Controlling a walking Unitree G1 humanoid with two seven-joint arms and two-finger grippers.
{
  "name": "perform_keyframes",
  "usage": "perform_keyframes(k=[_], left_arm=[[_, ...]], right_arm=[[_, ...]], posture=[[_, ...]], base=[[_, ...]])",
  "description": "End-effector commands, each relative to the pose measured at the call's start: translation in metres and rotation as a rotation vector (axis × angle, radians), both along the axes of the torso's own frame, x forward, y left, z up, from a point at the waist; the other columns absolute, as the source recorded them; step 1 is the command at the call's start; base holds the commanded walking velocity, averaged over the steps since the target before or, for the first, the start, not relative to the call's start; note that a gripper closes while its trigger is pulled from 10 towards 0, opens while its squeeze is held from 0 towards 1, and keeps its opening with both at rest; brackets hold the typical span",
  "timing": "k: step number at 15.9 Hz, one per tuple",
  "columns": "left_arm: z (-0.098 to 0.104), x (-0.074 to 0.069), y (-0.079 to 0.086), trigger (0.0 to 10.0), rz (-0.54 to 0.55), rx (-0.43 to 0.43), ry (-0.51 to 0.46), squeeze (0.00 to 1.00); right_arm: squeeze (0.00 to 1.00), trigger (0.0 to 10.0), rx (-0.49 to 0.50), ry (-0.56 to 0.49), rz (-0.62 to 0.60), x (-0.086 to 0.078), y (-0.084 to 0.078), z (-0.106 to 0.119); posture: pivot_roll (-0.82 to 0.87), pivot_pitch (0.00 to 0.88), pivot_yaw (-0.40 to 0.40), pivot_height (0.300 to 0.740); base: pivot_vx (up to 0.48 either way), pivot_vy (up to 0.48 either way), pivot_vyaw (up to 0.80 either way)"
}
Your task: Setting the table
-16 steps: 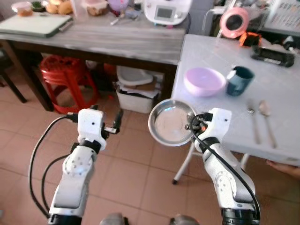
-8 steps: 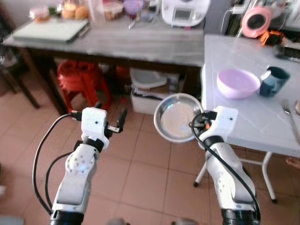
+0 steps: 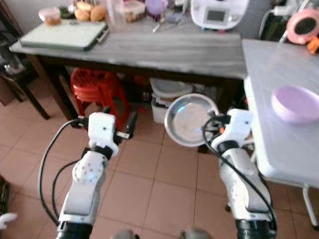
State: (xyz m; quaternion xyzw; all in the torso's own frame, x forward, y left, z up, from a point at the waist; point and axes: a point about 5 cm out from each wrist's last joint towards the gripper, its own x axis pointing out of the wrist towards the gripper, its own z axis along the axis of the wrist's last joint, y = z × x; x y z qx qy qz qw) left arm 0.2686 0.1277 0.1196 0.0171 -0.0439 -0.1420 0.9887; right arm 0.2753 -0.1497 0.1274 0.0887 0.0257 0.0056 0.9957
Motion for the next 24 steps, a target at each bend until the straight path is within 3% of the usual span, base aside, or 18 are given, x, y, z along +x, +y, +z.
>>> perform_keyframes(k=[1, 18, 24], left_arm=[[0.0039, 0.0014, -0.0064, 10.0, -0.022, -0.003, -0.017, 0.00], [0.0039, 0.0000, -0.0103, 10.0, -0.040, -0.003, -0.011, 0.00], [0.0047, 0.0009, -0.0114, 10.0, -0.038, 0.000, -0.022, 0.00]], right_arm=[[0.00, 10.0, -0.015, -0.015, -0.026, -0.0006, -0.0071, 0.0022], [0.00, 10.0, -0.036, -0.044, -0.043, 0.0017, -0.0081, 0.0053], [0.00, 10.0, -0.037, -0.044, -0.043, 0.0031, -0.0087, 0.0048]], posture=[[0.01, 0.000, 0.022, 0.740], [0.00, 0.000, 0.032, 0.740], [0.00, 0.000, 0.032, 0.740]], base=[[0.435, 0.000, 0.00], [0.455, 0.000, 0.00], [0.406, 0.257, 0.00]])
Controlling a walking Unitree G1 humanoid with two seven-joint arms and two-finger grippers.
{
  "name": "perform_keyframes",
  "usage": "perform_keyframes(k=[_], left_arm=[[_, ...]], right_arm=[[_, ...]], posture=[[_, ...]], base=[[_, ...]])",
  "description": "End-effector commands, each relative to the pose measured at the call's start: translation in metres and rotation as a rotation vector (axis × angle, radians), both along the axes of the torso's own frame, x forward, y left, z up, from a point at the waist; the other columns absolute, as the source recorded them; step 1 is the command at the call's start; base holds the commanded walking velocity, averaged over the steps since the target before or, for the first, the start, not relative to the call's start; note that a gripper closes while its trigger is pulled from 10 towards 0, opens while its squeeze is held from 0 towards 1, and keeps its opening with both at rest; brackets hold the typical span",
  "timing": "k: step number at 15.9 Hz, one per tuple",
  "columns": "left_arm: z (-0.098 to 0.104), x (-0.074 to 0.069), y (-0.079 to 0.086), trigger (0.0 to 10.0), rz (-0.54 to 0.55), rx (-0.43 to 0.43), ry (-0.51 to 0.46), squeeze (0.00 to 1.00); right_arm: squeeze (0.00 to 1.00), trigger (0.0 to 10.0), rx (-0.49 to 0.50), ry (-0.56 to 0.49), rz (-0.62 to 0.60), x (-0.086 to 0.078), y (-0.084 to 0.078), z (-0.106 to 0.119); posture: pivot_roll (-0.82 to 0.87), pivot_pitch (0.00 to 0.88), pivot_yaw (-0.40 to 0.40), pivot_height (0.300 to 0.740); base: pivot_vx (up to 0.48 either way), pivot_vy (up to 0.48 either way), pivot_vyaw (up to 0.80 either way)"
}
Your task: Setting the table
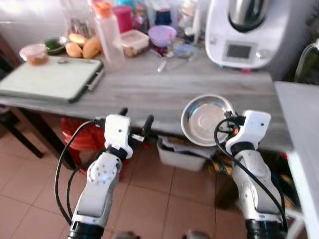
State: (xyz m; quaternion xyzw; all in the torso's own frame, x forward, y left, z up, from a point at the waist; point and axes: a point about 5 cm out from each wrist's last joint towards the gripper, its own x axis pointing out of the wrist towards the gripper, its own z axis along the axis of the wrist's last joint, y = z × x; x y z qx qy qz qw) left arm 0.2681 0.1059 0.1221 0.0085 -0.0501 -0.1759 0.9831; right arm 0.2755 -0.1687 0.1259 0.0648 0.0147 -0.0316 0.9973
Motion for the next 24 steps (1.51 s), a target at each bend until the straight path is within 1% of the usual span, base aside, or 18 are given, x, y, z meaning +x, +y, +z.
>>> perform_keyframes(k=[1, 5, 7, 8, 9, 11, 13, 14, 16, 18, 19, 21, 23, 24], left_arm=[[0.003, 0.001, 0.011, 10.0, 0.042, 0.025, -0.025, 0.00], [0.001, 0.001, 0.013, 10.0, 0.074, 0.030, -0.014, 0.00], [0.000, 0.001, 0.015, 10.0, 0.090, 0.025, -0.004, 0.00], [0.000, 0.001, 0.016, 10.0, 0.094, 0.029, -0.002, 0.00], [0.001, 0.000, 0.017, 10.0, 0.094, 0.038, -0.006, 0.00], [0.001, -0.001, 0.020, 10.0, 0.099, 0.052, -0.001, 0.00], [0.002, -0.002, 0.021, 10.0, 0.100, 0.053, 0.000, 0.00], [0.003, -0.003, 0.021, 10.0, 0.099, 0.056, 0.000, 0.00], [0.003, -0.005, 0.021, 10.0, 0.097, 0.053, 0.010, 0.00], [0.004, -0.008, 0.022, 10.0, 0.100, 0.061, 0.010, 0.00], [0.004, -0.010, 0.023, 10.0, 0.100, 0.060, 0.014, 0.00], [0.005, -0.012, 0.024, 10.0, 0.098, 0.063, 0.022, 0.00], [0.005, -0.014, 0.025, 10.0, 0.095, 0.070, 0.028, 0.00], [0.006, -0.016, 0.027, 10.0, 0.096, 0.073, 0.032, 0.00]], right_arm=[[0.00, 10.0, 0.015, -0.026, 0.033, 0.003, 0.010, 0.006], [0.00, 10.0, 0.072, 0.017, 0.032, 0.006, 0.008, -0.003], [0.00, 10.0, 0.154, 0.063, 0.020, 0.012, 0.004, -0.009], [0.00, 10.0, 0.135, 0.057, 0.013, 0.015, 0.000, -0.009], [0.00, 10.0, 0.141, 0.055, 0.005, 0.018, -0.002, -0.008], [0.00, 10.0, 0.198, 0.071, -0.036, 0.027, -0.009, -0.009], [0.00, 10.0, 0.230, 0.085, -0.057, 0.032, -0.012, -0.010], [0.00, 10.0, 0.277, 0.098, -0.071, 0.039, -0.012, -0.011], [0.00, 10.0, 0.313, 0.110, -0.091, 0.050, -0.012, -0.010], [0.00, 10.0, 0.306, 0.106, -0.106, 0.055, -0.014, -0.008], [0.00, 10.0, 0.319, 0.115, -0.121, 0.058, -0.015, -0.009], [0.00, 10.0, 0.367, 0.120, -0.130, 0.066, -0.016, -0.009], [0.00, 10.0, 0.385, 0.125, -0.132, 0.071, -0.014, -0.008], [0.00, 10.0, 0.394, 0.136, -0.121, 0.075, -0.010, -0.008]], posture=[[0.00, 0.000, 0.028, 0.740], [0.01, 0.000, 0.030, 0.740], [0.02, 0.000, 0.034, 0.740], [0.02, 0.000, 0.034, 0.740], [0.02, 0.000, 0.037, 0.740], [0.03, 0.000, 0.043, 0.740], [0.04, 0.000, 0.046, 0.740], [0.04, 0.006, 0.048, 0.740], [0.05, 0.029, 0.050, 0.740], [0.06, 0.042, 0.049, 0.740], [0.06, 0.050, 0.048, 0.740], [0.07, 0.061, 0.050, 0.740], [0.08, 0.071, 0.051, 0.740], [0.09, 0.082, 0.054, 0.740]], base=[[0.379, 0.296, 0.00], [0.000, 0.000, 0.00], [0.000, 0.000, 0.00], [0.000, 0.000, 0.00], [0.000, 0.000, 0.00], [0.000, 0.000, 0.00], [0.000, 0.000, 0.00], [0.000, 0.000, 0.00], [0.000, 0.000, 0.00], [0.000, 0.000, 0.00], [0.000, 0.000, 0.00], [0.000, 0.000, 0.00], [0.000, 0.000, 0.00], [0.000, 0.000, 0.00]])
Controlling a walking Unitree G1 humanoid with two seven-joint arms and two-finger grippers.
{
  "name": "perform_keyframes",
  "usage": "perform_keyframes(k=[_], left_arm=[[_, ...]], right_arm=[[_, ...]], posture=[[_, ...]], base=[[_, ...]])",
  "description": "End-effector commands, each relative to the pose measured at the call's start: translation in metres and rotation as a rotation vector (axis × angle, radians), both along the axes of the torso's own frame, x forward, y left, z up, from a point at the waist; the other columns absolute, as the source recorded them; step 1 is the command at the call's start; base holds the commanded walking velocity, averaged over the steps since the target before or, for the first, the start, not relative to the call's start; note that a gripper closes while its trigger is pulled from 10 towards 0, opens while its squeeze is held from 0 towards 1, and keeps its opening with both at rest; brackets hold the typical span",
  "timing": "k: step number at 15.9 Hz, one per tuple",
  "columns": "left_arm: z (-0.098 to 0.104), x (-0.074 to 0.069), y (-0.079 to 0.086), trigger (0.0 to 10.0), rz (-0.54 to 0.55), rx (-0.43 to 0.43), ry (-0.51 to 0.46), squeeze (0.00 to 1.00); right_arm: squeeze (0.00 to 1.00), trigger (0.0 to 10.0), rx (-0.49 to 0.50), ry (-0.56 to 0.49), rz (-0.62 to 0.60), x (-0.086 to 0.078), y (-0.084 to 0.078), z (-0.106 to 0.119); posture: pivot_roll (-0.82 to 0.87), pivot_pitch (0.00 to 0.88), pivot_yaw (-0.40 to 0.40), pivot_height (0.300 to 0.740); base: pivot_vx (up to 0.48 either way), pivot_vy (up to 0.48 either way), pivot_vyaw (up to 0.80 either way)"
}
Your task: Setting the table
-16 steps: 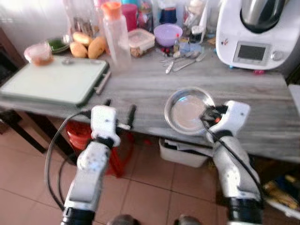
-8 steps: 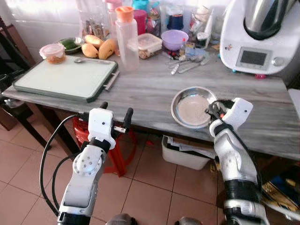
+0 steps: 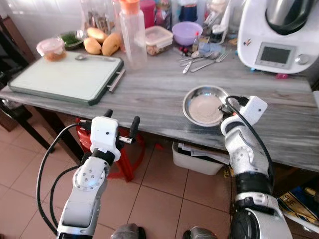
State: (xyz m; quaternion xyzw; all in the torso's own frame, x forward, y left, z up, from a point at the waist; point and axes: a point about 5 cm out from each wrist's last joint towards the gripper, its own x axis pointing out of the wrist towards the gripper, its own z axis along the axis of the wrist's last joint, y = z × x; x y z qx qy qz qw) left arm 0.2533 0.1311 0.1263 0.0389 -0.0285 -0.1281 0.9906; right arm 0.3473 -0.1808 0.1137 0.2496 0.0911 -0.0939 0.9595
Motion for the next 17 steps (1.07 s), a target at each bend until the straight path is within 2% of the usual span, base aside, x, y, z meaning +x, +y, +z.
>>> perform_keyframes(k=[1, 4, 9, 11, 14, 15, 16, 17], left_arm=[[0.002, -0.003, 0.002, 10.0, -0.004, 0.014, 0.005, 0.00], [0.002, -0.004, 0.003, 10.0, -0.005, 0.020, 0.012, 0.00], [0.001, -0.006, 0.003, 10.0, -0.009, 0.023, 0.027, 0.00], [0.001, -0.005, 0.002, 10.0, -0.012, 0.021, 0.030, 0.00], [0.000, -0.004, 0.001, 10.0, -0.010, 0.017, 0.032, 0.00], [0.000, -0.004, 0.001, 10.0, -0.010, 0.017, 0.033, 0.00], [0.000, -0.004, 0.001, 10.0, -0.011, 0.017, 0.034, 0.00], [-0.001, -0.004, 0.002, 10.0, -0.012, 0.019, 0.037, 0.00]], right_arm=[[0.00, 10.0, 0.025, -0.006, 0.014, 0.007, 0.007, 0.005], [0.00, 10.0, 0.089, 0.039, 0.037, 0.015, 0.020, 0.002], [0.00, 10.0, 0.051, 0.098, 0.089, 0.011, 0.029, -0.010], [0.00, 10.0, 0.018, 0.117, 0.097, 0.011, 0.028, -0.012], [0.00, 10.0, 0.058, 0.110, 0.049, 0.012, 0.020, -0.010], [0.88, 10.0, 0.065, 0.111, 0.045, 0.012, 0.020, -0.010], [1.00, 10.0, 0.063, 0.109, 0.037, 0.013, 0.018, -0.010], [1.00, 10.0, 0.061, 0.110, 0.039, 0.014, 0.018, -0.009]], posture=[[0.09, 0.087, 0.054, 0.740], [0.10, 0.090, 0.050, 0.740], [0.10, 0.085, 0.047, 0.740], [0.09, 0.082, 0.043, 0.740], [0.09, 0.081, 0.039, 0.740], [0.09, 0.081, 0.039, 0.740], [0.10, 0.077, 0.039, 0.740], [0.10, 0.074, 0.039, 0.740]], base=[[0.000, 0.000, 0.00], [0.000, 0.000, 0.00], [0.000, 0.000, 0.00], [0.000, 0.000, 0.00], [0.000, 0.000, 0.00], [0.000, 0.000, 0.00], [0.000, 0.000, 0.00], [0.000, 0.000, 0.00]])
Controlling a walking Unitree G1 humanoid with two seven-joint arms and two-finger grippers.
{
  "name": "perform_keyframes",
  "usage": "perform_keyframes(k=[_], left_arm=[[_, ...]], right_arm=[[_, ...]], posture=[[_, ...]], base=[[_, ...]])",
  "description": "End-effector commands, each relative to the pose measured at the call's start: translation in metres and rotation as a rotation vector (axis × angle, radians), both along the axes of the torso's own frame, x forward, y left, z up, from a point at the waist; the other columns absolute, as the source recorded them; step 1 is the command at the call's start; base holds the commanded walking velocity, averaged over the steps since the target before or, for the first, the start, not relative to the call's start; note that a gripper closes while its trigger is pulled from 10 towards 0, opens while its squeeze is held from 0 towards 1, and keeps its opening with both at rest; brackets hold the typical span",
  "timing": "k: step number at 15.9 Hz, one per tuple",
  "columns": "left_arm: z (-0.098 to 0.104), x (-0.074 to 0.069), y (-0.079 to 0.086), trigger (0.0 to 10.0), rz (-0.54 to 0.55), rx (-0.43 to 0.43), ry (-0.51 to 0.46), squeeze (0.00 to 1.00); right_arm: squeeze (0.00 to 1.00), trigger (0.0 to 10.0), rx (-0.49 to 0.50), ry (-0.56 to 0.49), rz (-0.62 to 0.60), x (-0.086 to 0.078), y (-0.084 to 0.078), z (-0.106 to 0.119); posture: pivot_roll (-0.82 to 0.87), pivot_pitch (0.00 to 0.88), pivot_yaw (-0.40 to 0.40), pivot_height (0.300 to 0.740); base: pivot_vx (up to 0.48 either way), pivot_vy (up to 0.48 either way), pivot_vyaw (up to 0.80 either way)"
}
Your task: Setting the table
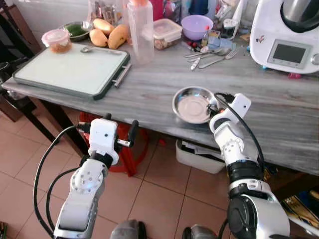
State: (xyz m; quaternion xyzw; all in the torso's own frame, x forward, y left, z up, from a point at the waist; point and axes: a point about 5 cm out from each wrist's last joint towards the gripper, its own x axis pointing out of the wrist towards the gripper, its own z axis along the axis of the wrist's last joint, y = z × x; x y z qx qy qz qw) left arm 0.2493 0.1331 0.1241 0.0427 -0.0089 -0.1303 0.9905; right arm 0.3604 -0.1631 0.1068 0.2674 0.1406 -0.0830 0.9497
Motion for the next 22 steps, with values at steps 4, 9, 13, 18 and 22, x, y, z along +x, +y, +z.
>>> perform_keyframes(k=[4, 9, 13, 18, 22], left_arm=[[-0.002, -0.002, -0.002, 10.0, -0.016, 0.008, 0.008, 0.00], [-0.002, 0.003, -0.003, 10.0, -0.012, 0.005, -0.002, 0.00], [-0.002, 0.005, -0.005, 10.0, 0.003, -0.008, -0.012, 0.00], [-0.003, 0.010, 0.003, 10.0, 0.099, -0.011, -0.010, 0.00], [-0.005, 0.009, 0.000, 10.0, 0.104, -0.026, -0.006, 0.00]], right_arm=[[1.00, 10.0, -0.041, 0.001, 0.008, -0.002, 0.002, -0.003], [1.00, 10.0, -0.157, -0.086, 0.027, -0.003, -0.004, 0.011], [1.00, 10.0, -0.313, -0.170, 0.022, -0.010, -0.010, 0.021], [1.00, 10.0, -0.530, -0.348, 0.041, -0.029, -0.010, 0.045], [1.00, 10.0, -0.623, -0.387, 0.075, -0.068, -0.008, 0.037]], posture=[[0.09, 0.045, 0.034, 0.740], [0.07, 0.019, 0.025, 0.740], [0.06, 0.004, 0.017, 0.740], [0.04, 0.001, 0.012, 0.740], [0.03, 0.000, 0.008, 0.740]], base=[[0.000, 0.000, 0.00], [0.000, 0.000, 0.00], [0.000, 0.000, 0.00], [0.000, 0.000, 0.00], [0.000, 0.000, 0.00]])
